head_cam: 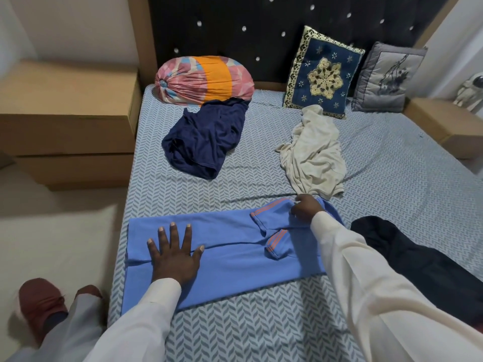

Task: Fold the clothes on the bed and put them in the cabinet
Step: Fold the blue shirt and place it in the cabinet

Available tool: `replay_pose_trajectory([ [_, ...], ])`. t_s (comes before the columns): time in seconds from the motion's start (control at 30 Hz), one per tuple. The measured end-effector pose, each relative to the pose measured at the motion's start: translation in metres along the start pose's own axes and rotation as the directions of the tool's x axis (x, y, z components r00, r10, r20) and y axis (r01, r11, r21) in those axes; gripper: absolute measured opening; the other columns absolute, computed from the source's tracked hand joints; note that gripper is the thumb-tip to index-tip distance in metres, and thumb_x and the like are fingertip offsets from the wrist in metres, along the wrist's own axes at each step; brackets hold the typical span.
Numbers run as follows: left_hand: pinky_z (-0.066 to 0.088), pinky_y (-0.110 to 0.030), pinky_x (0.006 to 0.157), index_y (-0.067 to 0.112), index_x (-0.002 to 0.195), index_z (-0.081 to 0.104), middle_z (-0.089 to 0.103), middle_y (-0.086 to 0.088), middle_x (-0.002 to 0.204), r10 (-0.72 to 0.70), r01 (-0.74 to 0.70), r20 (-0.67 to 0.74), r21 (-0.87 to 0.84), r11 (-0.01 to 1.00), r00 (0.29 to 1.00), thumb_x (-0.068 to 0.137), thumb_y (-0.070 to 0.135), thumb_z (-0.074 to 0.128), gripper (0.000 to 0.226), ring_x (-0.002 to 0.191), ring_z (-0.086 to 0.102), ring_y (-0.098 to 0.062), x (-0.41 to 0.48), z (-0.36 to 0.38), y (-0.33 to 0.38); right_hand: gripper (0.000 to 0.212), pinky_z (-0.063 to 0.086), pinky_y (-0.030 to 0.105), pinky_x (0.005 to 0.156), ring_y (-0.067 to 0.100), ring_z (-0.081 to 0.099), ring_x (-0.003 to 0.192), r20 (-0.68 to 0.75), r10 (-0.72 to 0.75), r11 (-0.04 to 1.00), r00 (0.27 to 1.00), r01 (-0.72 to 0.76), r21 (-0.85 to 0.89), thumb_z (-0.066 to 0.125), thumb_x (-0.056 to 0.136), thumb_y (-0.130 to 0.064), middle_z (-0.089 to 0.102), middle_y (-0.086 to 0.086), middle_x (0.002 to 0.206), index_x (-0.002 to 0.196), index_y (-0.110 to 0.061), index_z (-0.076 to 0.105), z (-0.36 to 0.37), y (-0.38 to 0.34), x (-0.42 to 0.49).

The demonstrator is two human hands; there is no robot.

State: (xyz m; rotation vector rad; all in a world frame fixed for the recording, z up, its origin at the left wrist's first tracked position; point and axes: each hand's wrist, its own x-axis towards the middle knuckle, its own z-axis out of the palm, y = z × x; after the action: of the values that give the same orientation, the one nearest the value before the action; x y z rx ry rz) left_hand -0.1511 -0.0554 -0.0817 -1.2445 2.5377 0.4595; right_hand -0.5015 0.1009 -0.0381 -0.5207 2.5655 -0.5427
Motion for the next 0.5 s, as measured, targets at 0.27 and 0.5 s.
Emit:
replay_pose_trajectory([
  [0.27, -0.019, -0.058, 0.112, 0.034, 0.150, -0.022, -0.030, -0.005, 0.158, 0.002, -0.002, 0.034, -0.016, 1.000, 0.999, 0.093, 0.068, 0.006, 0.072, 0.144, -0.029, -0.033, -0.002, -0.002, 0.000, 0.022, 0.033, 0.014, 0.045, 0.006, 0.040, 0.052, 0.055, -0.105, 0.703, 0.993, 0.035, 0.710, 0.055, 0.083, 0.005, 0.050, 0.001, 0.064, 0.077, -0.017, 0.053, -0.035, 0.044, -0.076],
  [0.5, -0.005, -0.055, 0.117, 0.036, 0.154, -0.005, -0.013, -0.002, 0.163, 0.049, -0.048, 0.026, -0.046, 0.998, 0.998, 0.098, 0.061, 0.015, 0.064, 0.149, -0.013, -0.031, 0.001, -0.018, -0.008, 0.019, 0.038, 0.019, 0.045, 0.015, 0.049, 0.051, -0.193, 0.146, 0.882, 0.970, -0.039, 0.470, 0.053, 0.088, 0.002, 0.058, 0.013, 0.070, 0.081, -0.014, 0.063, -0.041, 0.109, -0.083],
])
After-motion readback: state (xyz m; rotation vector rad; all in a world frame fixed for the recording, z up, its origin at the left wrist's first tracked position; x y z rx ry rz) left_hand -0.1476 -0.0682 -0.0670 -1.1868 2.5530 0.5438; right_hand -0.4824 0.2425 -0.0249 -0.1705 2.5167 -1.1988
